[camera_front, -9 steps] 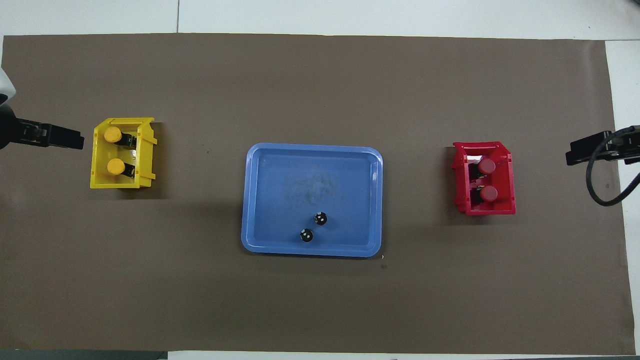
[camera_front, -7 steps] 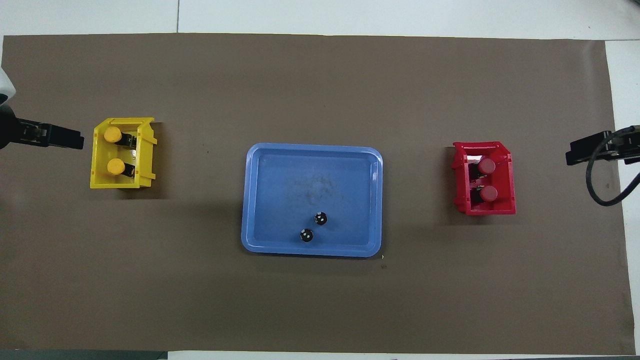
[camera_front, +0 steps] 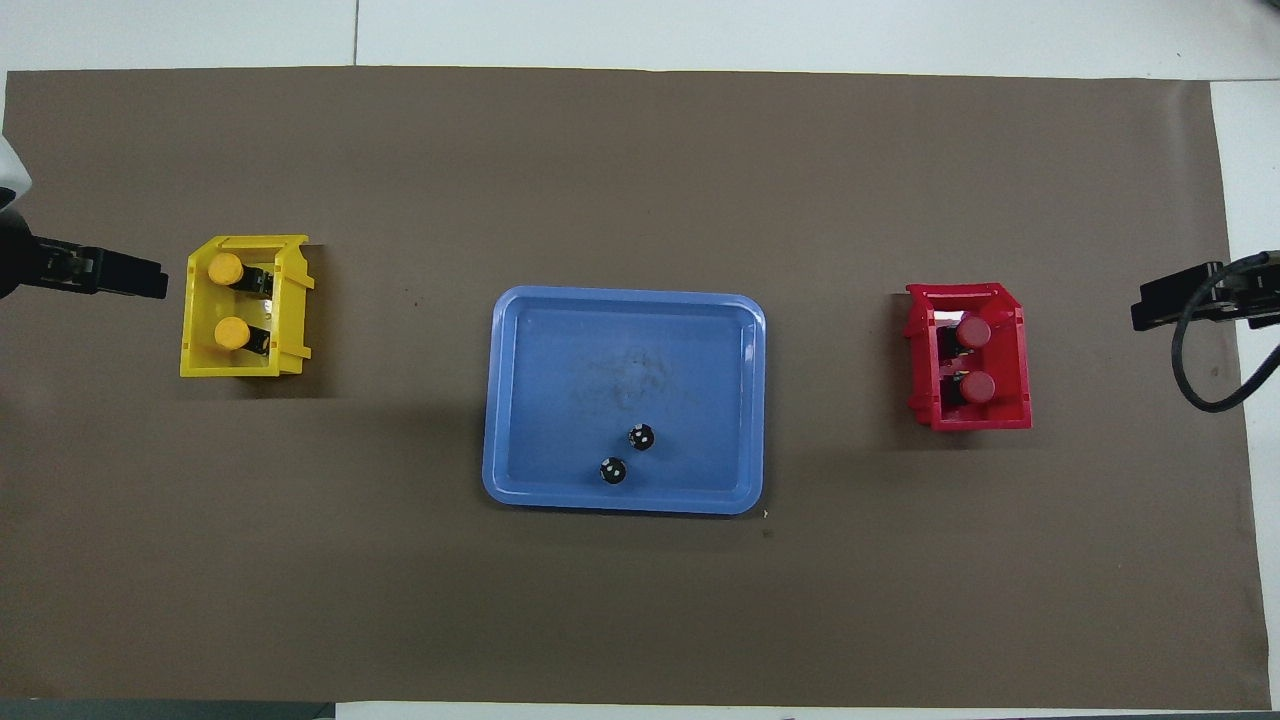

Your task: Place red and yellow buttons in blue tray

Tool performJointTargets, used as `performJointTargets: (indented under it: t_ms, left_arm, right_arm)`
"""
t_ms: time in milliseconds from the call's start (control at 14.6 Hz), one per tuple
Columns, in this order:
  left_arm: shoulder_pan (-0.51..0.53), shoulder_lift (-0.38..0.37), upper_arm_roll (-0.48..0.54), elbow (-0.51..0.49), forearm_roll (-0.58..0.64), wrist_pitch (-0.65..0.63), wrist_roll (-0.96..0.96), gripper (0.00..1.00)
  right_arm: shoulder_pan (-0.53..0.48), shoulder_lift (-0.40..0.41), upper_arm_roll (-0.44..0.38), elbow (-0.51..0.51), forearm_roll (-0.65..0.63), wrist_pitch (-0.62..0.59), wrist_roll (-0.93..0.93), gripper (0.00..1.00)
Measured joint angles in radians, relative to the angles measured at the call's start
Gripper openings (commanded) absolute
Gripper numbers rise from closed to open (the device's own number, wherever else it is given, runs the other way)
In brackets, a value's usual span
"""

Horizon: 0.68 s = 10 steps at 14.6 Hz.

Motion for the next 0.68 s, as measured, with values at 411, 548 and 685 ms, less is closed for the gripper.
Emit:
performJointTargets:
  t_ms: [411,548,685]
  left_arm:
    - [0.000,0.000,0.000,0.000,0.000,0.000,0.000,1.00]
    - [0.000,0.000,0.000,0.000,0.000,0.000,0.000,1.00]
    - [0.000,0.000,0.000,0.000,0.000,0.000,0.000,1.00]
  right_arm:
    - [0.009,0.003,0.012,-0.015,0.000,0.080,0.005,1.00]
    - [0.029,0.010,0.018,-0.076,0.000,0.190,0.033,1.00]
    - [0.073,0.032,0.022,-0.153,0.000,0.305,0.077,1.00]
